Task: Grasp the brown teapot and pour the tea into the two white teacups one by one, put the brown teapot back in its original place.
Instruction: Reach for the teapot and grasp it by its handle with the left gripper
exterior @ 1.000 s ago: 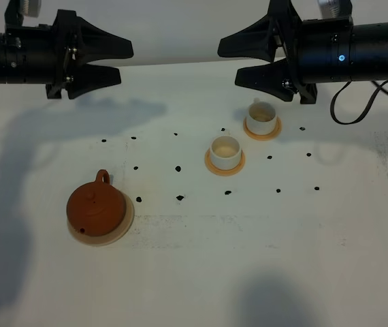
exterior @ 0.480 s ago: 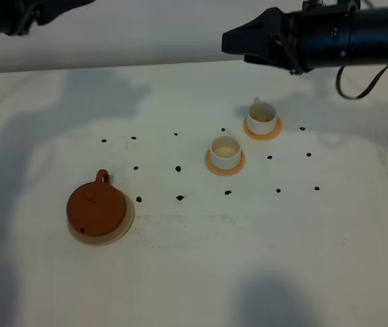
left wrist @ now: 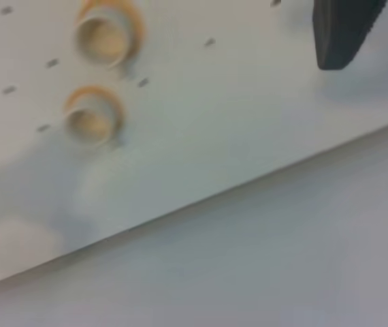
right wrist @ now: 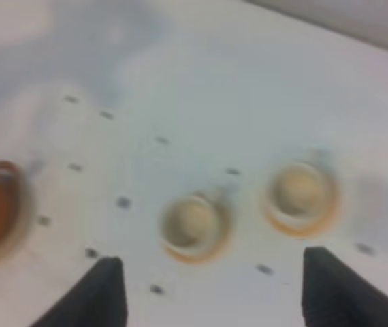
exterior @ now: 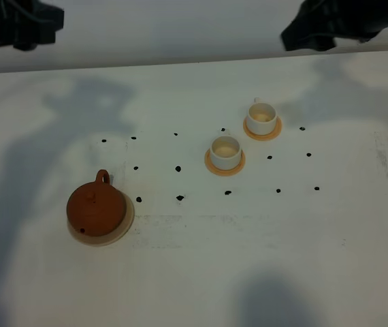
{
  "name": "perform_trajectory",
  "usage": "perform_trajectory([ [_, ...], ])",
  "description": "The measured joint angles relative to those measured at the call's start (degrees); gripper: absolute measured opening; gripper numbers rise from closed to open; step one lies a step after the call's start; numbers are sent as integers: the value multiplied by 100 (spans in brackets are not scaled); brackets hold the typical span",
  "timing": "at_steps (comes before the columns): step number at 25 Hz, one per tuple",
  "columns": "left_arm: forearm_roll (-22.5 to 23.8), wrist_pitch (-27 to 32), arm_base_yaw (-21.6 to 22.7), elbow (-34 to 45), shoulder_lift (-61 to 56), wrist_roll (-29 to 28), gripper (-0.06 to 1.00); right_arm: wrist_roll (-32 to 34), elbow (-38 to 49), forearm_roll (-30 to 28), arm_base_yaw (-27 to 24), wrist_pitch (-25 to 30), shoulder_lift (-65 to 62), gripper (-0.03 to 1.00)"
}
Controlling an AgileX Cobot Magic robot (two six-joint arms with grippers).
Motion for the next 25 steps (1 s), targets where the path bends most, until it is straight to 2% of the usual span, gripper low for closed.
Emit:
perform_trajectory([
  [2, 494, -159, -123, 182, 0, -595, 48, 387, -7, -492, 35, 179, -366, 51],
  [4, 789, -261, -191, 400, 0, -1051, 47, 679, -7, -858, 52, 457, -713, 50],
  [8, 1317, -212, -220, 684, 0, -2074, 46, 867, 91, -1179, 57, 960, -1508, 49],
  [11, 2040, -17, -220, 730, 0, -2968, 46, 992, 289, -1391, 57, 1135, -2098, 49],
  [14, 2657, 269, -220, 735, -4, -3573, 46, 1130, 563, -1614, 57, 1152, -2652, 49],
  [17, 2915, 538, -220, 735, -4, -3827, 46, 1183, 955, -1703, 57, 1159, -3282, 49],
  [25, 2984, 699, -220, 753, 22, -3980, 46, 1337, 2465, -1721, 57, 1165, -5270, 49],
])
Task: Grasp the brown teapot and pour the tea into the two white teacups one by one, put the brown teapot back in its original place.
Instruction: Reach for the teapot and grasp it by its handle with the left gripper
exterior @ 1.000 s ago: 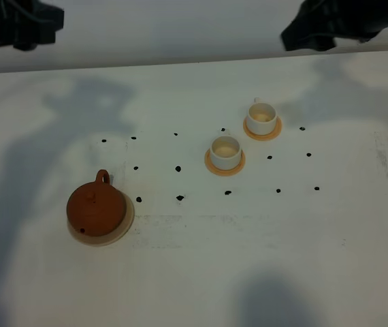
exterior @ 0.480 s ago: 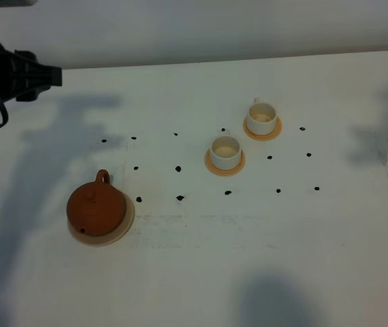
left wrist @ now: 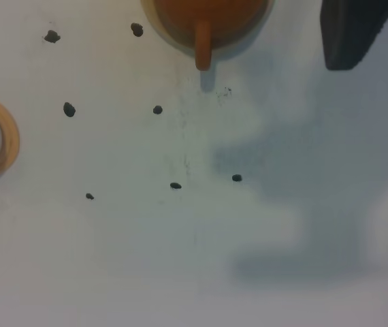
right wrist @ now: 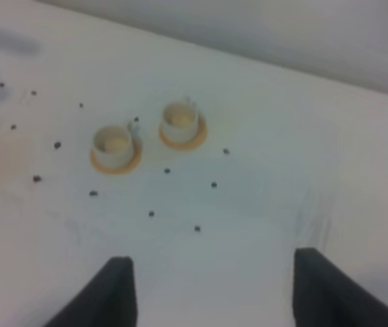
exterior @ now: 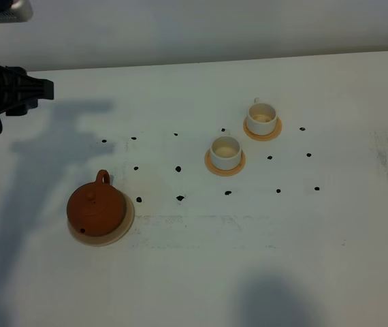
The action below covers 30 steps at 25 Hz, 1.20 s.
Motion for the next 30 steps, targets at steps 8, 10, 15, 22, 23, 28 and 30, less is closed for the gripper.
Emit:
perform_trajectory([
  [8, 4, 2, 0, 60, 295, -34, 46, 0, 1797, -5, 0, 3, -1833, 49],
  [10, 4, -30, 0, 67, 416, -34, 46, -6, 2124, -11, 0, -96, -2192, 49],
  [15, 10, -228, 0, 67, 722, -38, 46, -40, 2717, -40, 0, -455, -2948, 49],
  [22, 21, -522, 0, 83, 949, -54, 46, -222, 3313, -66, 0, -608, -3417, 49],
  [23, 21, -561, 0, 83, 970, -54, 46, -249, 3411, -72, 0, -585, -3474, 49],
  [28, 21, -647, 0, 38, 1170, -58, 46, -242, 3479, -130, 0, -561, -3818, 49],
  [30, 21, -662, 0, -7, 1264, -58, 46, 24, 3501, -267, 0, -566, -3936, 49],
])
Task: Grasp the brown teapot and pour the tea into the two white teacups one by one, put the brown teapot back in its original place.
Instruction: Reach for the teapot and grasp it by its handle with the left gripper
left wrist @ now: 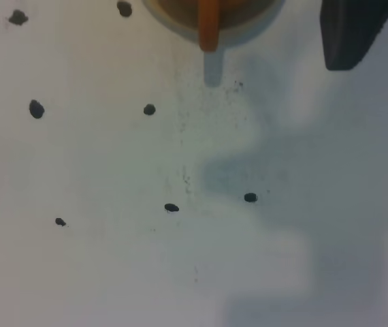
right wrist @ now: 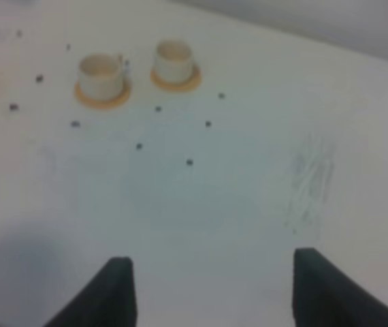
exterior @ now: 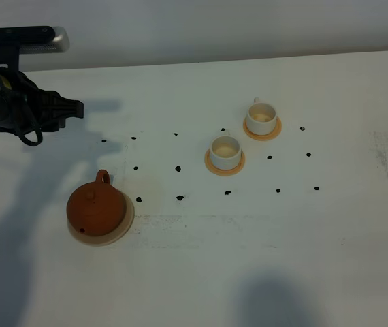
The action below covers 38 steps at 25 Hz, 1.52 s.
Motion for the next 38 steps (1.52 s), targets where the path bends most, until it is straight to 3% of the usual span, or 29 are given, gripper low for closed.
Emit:
perform_trajectory([
  [6, -5, -193, 0, -59, 243, 0, 46, 864, 18, -591, 0, -25, -20, 49],
  [14, 1, -445, 0, -59, 396, 0, 46, 945, 18, -633, -30, -25, -20, 49],
  [22, 1, -450, 0, -116, 453, 0, 46, 946, 18, -640, -648, -25, -20, 49],
  [31, -44, 59, -5, -153, 453, 26, 46, 963, 18, -640, -682, -25, -20, 49],
  [38, -445, 678, -262, -412, 453, 404, 46, 963, 18, -640, -682, -25, -20, 49],
])
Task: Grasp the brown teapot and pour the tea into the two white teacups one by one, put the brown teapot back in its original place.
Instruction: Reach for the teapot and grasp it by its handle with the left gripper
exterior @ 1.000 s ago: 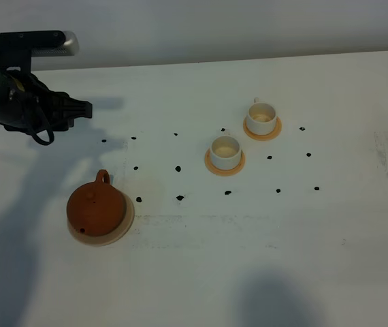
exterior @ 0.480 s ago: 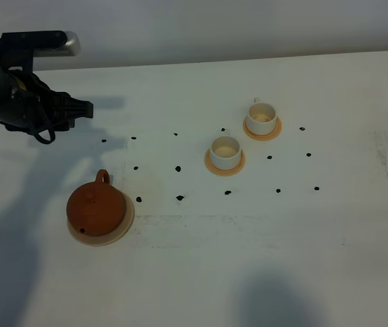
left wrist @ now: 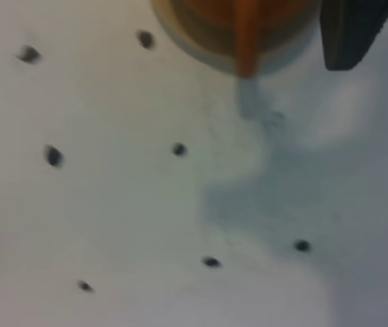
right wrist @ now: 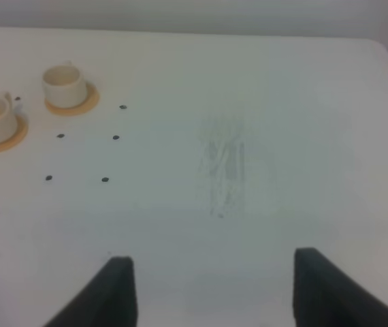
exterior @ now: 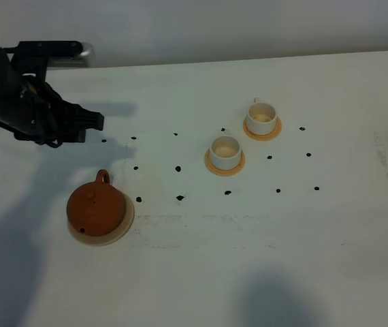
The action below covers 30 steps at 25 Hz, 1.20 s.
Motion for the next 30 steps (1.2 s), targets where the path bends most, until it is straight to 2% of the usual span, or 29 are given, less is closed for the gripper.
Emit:
perform_trajectory([
  [3, -481, 533, -14, -220, 0, 329, 46, 5, 0, 0, 0, 0, 0, 49],
  [5, -692, 557, -14, -246, 0, 389, 46, 5, 0, 0, 0, 0, 0, 49],
  [12, -848, 545, -15, -264, 156, 263, 46, 5, 0, 0, 0, 0, 0, 49],
  [25, -759, -504, -20, 429, 286, -1, 46, 5, 0, 0, 0, 0, 0, 49],
  [30, -759, -714, -20, 589, 344, -60, 46, 5, 0, 0, 0, 0, 0, 49],
])
